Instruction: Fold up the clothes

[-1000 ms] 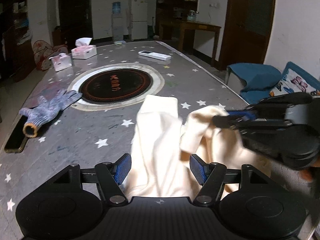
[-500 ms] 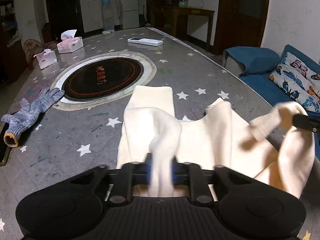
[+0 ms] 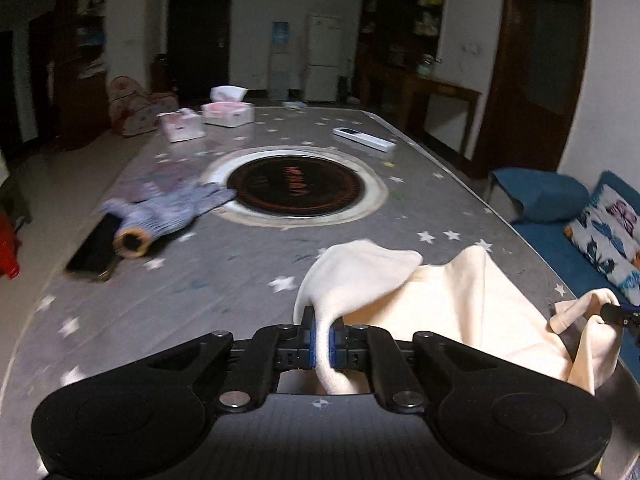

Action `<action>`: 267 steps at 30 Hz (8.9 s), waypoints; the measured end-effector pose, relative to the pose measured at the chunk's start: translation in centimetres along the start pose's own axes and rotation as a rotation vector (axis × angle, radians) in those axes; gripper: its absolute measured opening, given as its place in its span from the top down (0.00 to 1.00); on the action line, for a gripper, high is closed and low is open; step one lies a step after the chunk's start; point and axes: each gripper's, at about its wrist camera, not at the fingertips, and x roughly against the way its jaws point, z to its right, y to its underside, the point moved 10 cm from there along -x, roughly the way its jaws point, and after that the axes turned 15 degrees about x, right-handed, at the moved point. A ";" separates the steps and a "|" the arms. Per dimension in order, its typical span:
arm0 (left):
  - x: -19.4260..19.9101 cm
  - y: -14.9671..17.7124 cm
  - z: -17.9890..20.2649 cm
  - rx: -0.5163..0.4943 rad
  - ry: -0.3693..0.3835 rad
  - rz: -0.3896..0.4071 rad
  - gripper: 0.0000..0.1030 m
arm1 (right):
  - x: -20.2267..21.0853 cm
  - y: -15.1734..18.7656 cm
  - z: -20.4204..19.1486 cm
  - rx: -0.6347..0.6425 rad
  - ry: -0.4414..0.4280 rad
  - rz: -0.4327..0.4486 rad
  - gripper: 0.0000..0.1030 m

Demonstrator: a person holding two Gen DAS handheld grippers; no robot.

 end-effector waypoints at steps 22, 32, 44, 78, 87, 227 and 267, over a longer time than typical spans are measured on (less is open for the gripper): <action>8.9 9.1 -12.2 0.121 -0.196 -0.091 0.70 | 3.5 5.8 0.6 -0.127 -0.052 -0.111 0.77; 12.9 8.0 -11.4 0.020 -0.190 -0.009 0.47 | 5.5 3.4 1.1 -0.063 -0.040 -0.049 0.59; 11.5 12.1 -1.3 -0.170 0.089 -0.121 0.47 | 5.6 0.1 -9.0 0.130 -0.343 -0.013 0.53; 14.5 16.2 2.6 -0.387 0.356 -0.169 0.94 | 10.2 3.6 -23.4 0.703 -0.706 -0.083 0.95; 13.8 18.1 3.8 -0.544 0.369 -0.185 0.88 | 11.8 3.9 -24.7 0.798 -0.750 -0.036 0.86; 6.0 17.3 6.9 -0.472 0.432 -0.238 0.58 | -0.1 6.3 -0.8 0.042 -0.082 -0.143 0.49; -1.5 6.0 -3.5 -0.243 -0.008 -0.017 0.85 | -5.6 -2.4 -17.6 0.339 -0.472 -0.119 0.46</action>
